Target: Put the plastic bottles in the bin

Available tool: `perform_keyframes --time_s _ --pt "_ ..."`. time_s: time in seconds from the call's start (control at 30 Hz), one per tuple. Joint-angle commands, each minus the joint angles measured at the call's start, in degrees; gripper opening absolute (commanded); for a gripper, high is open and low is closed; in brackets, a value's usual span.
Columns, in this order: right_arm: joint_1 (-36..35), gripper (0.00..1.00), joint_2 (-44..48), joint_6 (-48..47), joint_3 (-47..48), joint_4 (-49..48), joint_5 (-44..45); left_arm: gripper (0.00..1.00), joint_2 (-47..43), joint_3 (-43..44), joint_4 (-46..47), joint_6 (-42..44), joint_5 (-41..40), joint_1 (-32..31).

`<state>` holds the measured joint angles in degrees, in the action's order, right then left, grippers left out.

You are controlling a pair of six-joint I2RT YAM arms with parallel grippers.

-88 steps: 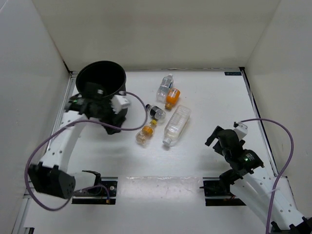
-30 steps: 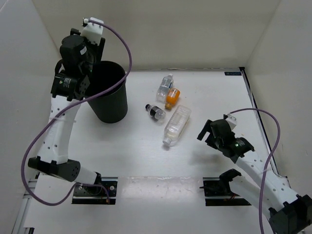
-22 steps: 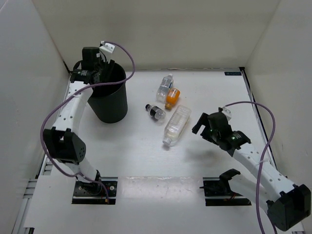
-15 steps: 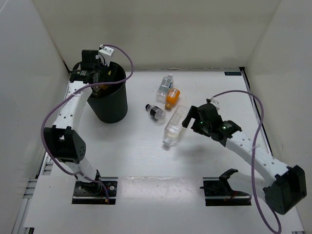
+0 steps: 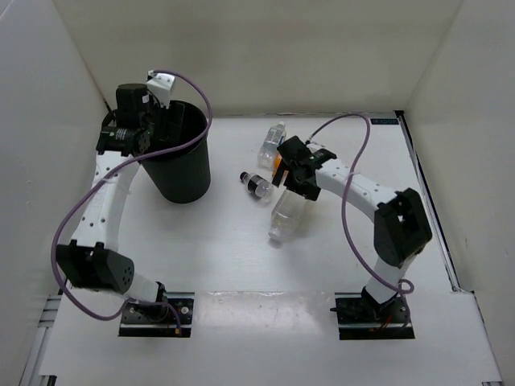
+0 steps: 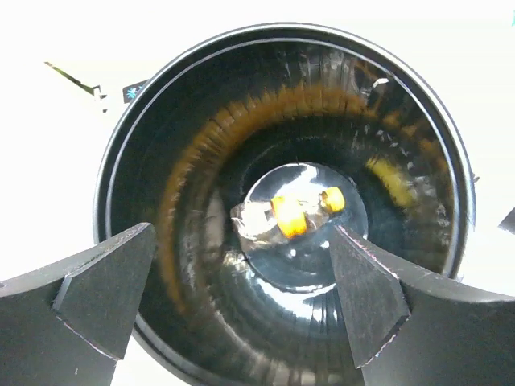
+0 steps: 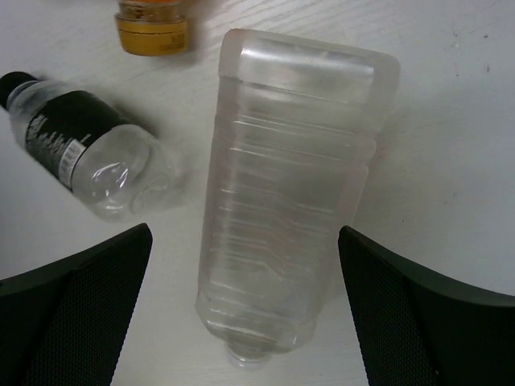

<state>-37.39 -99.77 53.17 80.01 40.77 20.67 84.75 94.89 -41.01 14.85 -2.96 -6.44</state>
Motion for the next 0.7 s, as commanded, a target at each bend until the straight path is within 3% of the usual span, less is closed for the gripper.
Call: perform_keyframes --time_s 0.0,0.2,0.43,0.53,0.57,0.67 --pt "1.1 1.0 -4.8 4.5 4.0 8.3 1.7 1.0 -5.5 -2.6 -0.6 -0.9 -0.7 0.4" --pt "1.6 1.0 -7.0 6.3 3.4 12.0 2.5 1.0 -8.8 -3.2 -1.7 -0.9 -1.3 0.4" --pt "3.5 0.97 -10.7 2.1 2.1 6.7 -4.6 1.0 -10.0 -3.2 -2.3 -1.4 -0.2 0.4" --pt "4.3 0.72 -8.6 1.6 -1.4 5.1 -6.0 1.0 -11.2 -3.2 -3.5 -0.4 -1.6 0.4" --pt "4.3 0.57 -7.3 1.6 -2.9 3.2 -5.2 1.0 -11.2 -3.2 -4.0 0.3 -1.6 0.4" --pt "4.8 0.39 -2.6 1.6 -7.1 1.7 -2.7 1.0 -12.8 -3.2 -4.6 0.9 -2.7 0.9"
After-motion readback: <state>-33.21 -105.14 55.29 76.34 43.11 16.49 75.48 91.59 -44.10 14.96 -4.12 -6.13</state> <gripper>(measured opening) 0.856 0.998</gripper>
